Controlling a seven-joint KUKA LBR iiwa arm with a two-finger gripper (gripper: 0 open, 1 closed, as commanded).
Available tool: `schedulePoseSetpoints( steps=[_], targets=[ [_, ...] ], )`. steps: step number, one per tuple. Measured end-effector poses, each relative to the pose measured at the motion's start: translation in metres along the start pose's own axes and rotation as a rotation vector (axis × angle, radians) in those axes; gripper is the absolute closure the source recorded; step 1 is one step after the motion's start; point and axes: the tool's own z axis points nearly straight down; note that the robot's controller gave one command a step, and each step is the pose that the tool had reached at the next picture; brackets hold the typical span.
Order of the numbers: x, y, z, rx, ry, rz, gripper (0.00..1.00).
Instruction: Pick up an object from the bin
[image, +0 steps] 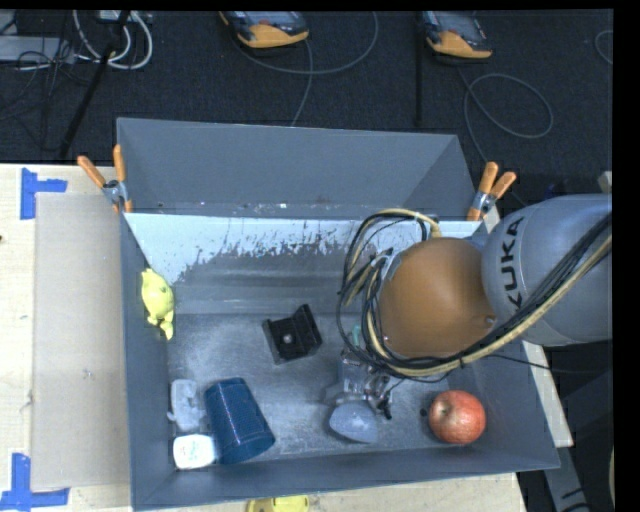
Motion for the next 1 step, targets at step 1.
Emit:
schedulePoseSetpoints(
  steps=[1],
  targets=[
    [-0.0008, 0.0007, -0.0006, 0.0, 0.0, 0.0, 1.0]
  ],
)
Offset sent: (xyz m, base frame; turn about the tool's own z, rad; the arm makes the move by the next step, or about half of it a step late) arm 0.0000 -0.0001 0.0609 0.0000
